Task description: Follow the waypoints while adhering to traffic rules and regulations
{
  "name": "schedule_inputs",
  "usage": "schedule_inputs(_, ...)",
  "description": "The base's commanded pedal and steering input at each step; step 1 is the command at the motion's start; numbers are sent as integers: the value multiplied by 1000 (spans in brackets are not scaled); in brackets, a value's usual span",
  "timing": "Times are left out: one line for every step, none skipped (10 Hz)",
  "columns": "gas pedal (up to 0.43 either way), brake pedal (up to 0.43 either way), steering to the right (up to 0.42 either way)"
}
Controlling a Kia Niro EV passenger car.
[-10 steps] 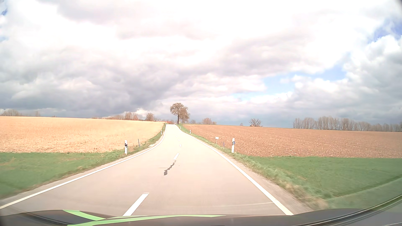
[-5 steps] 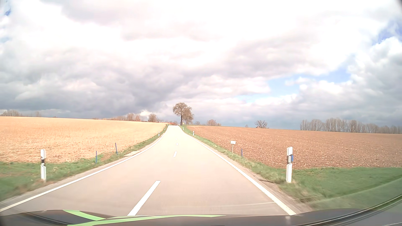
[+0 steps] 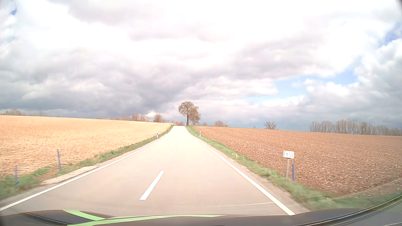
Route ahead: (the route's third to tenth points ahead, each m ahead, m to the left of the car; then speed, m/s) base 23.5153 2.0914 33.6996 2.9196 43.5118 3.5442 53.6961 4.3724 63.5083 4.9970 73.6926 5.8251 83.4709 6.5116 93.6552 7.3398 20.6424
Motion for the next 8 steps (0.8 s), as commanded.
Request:
schedule_inputs(189,0,-20)
schedule_inputs(197,0,-19)
schedule_inputs(197,0,-20)
schedule_inputs(197,0,-19)
schedule_inputs(197,0,-19)
schedule_inputs(209,0,-19)
schedule_inputs(209,0,-16)
schedule_inputs(209,0,-15)
